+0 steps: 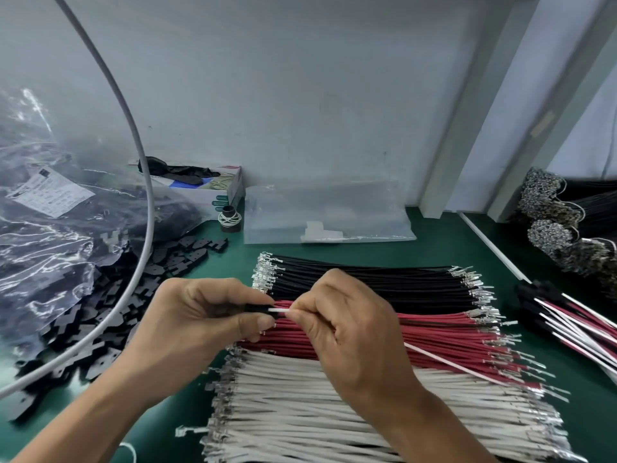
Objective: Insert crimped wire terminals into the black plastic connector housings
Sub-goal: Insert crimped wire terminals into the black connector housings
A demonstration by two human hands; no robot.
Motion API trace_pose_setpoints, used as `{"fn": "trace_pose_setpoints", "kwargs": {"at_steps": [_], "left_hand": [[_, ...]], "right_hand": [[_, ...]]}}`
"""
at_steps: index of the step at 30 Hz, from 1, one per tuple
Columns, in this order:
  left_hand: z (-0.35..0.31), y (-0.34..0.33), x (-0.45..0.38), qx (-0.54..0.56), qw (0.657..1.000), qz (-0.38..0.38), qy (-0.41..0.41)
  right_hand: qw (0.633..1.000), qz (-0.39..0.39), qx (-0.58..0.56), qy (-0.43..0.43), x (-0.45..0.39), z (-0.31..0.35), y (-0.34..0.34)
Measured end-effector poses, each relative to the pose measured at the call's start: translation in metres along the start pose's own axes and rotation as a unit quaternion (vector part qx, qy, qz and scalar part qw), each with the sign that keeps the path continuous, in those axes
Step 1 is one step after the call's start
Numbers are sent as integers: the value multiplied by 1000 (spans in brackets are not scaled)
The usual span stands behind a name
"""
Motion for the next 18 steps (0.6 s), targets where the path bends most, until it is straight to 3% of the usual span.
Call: {"fn": "trace_pose_setpoints", "kwargs": {"at_steps": [4,7,10,11,13,16,18], "left_hand": [[-4,6,-2,56,998,-20,-14],[-10,22,-1,60,994,-77,-40],[-14,46,-4,-55,984,-154,-73],[-15,54,-3,-133,969,-192,-85],[-18,61,-2,-330,900,-265,-108],[-3,59,-10,-498,831,-242,-61],[5,60,-15,-558,799,-220,-33]], "right_hand": [[997,23,69,22,-8,-2,6],[995,62,66,-33,0,-16,4],[996,-56,57,-39,-7,-17,37],[992,-113,46,-33,-12,-15,55],[975,-219,40,-18,-19,-9,93],[946,-313,-26,-85,-17,-26,139],[928,-326,-109,-145,-20,-47,170]]}}
Point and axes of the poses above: each hand's wrist, its own x-axis away from the middle knuckle, its own y-axis out of the back of the hand, z = x × y, the point moved 8 cm from there along -x, towards the middle knuckle, and after that the axes turned 11 degrees about y, right-handed, at the moved point
